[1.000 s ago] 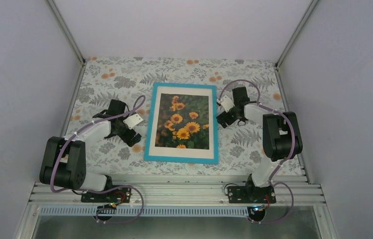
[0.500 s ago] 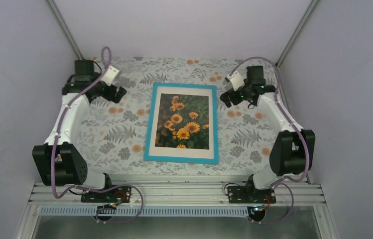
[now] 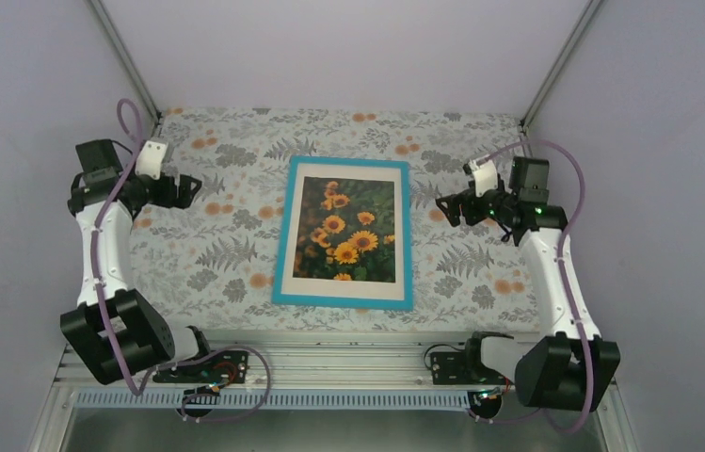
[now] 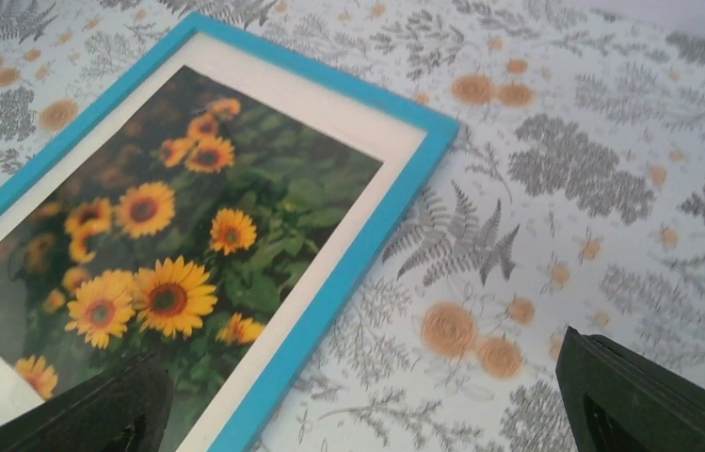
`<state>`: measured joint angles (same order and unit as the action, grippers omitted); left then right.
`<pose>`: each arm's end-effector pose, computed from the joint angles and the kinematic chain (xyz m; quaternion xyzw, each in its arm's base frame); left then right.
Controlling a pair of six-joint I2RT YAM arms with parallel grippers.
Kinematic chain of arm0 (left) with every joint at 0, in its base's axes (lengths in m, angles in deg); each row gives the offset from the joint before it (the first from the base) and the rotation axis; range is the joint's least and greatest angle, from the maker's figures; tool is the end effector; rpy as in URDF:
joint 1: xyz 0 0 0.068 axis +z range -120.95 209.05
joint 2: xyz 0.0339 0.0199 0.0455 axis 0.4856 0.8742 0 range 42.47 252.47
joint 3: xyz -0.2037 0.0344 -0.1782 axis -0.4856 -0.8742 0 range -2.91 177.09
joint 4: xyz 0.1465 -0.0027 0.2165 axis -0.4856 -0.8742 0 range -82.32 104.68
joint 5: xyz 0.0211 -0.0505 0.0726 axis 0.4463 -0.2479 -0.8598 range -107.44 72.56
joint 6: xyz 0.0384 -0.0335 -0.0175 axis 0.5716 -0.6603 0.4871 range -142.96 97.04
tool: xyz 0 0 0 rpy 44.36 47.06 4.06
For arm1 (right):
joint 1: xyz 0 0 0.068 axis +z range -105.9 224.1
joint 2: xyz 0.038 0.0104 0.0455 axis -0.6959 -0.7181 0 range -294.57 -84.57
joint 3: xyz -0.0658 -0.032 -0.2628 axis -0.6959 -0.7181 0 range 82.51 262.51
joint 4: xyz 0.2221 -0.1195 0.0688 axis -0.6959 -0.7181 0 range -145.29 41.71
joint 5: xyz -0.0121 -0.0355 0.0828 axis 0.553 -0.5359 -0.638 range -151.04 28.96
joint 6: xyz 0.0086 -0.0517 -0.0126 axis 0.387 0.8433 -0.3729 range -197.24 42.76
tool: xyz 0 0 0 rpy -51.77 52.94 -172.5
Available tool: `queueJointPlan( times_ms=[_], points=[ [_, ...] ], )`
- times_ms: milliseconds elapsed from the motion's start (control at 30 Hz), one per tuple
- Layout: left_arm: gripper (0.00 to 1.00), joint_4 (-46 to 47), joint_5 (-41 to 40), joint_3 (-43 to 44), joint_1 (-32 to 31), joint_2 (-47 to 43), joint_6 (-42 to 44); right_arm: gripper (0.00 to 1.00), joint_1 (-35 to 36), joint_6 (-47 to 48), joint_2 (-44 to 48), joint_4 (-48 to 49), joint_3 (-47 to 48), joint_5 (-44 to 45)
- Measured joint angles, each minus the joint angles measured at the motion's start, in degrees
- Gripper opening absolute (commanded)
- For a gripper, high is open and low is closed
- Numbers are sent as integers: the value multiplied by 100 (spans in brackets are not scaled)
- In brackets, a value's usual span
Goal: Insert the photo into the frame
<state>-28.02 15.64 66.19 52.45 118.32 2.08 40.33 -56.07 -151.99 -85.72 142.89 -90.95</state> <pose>0.2586 0.0906 0.3214 0.1115 0.8977 -0.1073 0.4125 0.2446 0.0016 0.3134 -0.2335 0.8655 0.1516 0.4165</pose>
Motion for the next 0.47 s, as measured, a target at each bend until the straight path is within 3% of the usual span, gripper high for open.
queueJointPlan(
  times_ms=[200,467],
  points=[
    [100,76,177,-748,2,-466,-39,100,-127,4,393,-70,-472,-76],
    [100,372,286,-1064,2,-684,-181,100,-199,2,514,-57,-634,-127]
  ],
)
